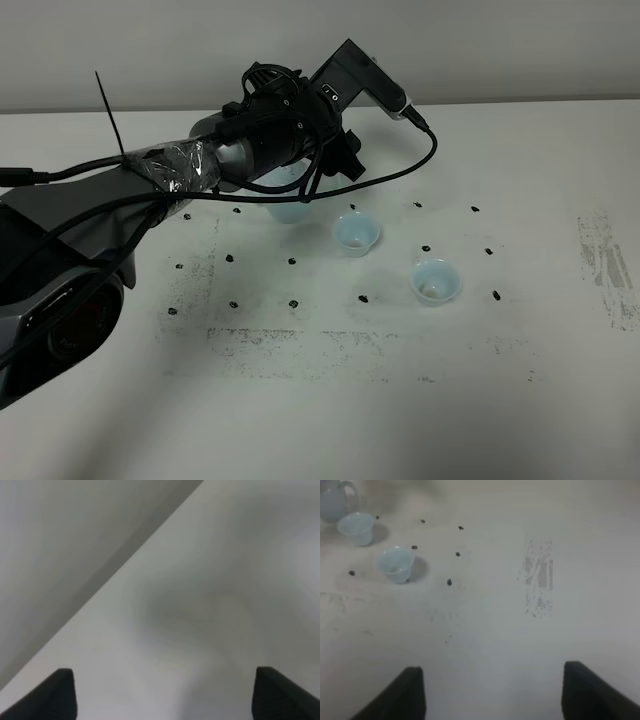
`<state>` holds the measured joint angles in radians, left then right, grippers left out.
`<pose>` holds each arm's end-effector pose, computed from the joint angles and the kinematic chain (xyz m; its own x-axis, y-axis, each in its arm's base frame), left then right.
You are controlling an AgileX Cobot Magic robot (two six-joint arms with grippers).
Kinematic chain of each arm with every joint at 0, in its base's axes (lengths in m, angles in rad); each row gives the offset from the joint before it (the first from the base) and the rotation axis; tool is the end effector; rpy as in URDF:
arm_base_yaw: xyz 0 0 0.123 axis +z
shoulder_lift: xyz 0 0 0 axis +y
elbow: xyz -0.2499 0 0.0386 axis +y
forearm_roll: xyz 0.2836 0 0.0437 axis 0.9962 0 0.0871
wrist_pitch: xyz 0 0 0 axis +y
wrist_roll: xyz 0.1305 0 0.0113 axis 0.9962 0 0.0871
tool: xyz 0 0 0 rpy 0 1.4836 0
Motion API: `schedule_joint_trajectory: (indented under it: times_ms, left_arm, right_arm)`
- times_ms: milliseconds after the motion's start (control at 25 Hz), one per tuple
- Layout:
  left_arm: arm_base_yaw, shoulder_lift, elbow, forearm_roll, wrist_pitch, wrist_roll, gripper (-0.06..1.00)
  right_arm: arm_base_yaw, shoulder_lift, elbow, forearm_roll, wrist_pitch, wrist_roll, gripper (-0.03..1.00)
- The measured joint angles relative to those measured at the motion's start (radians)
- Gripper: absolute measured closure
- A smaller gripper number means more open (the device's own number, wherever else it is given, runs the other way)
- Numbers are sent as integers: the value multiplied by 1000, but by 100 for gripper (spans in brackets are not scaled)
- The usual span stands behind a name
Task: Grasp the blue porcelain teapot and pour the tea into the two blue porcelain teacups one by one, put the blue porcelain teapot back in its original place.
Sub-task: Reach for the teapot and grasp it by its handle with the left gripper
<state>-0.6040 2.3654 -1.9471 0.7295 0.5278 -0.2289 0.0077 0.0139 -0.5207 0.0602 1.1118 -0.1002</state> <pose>0.4968 -0.2893 0.1119 -0.3677 0.7295 -0.5768 0.5322 0.6737 0.5128 0.0910 0.0078 0.2762 -0.4890 -0.0771 -0.8689 -0.0907 0.9952 -0.0372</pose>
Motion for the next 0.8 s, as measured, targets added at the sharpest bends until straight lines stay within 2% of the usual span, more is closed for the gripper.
schedule_joint_trajectory:
  times_ms: [160, 480, 800]
  left_arm:
    - [0, 0, 0, -28, 40, -1, 26]
    - [0, 0, 0, -55, 41, -1, 26]
    - [0, 1, 0, -129, 70, 0, 26]
  right_arm:
    - [0, 0, 0, 0, 0, 0, 41]
    - [0, 0, 0, 0, 0, 0, 41]
    - [0, 0, 0, 0, 0, 0, 41]
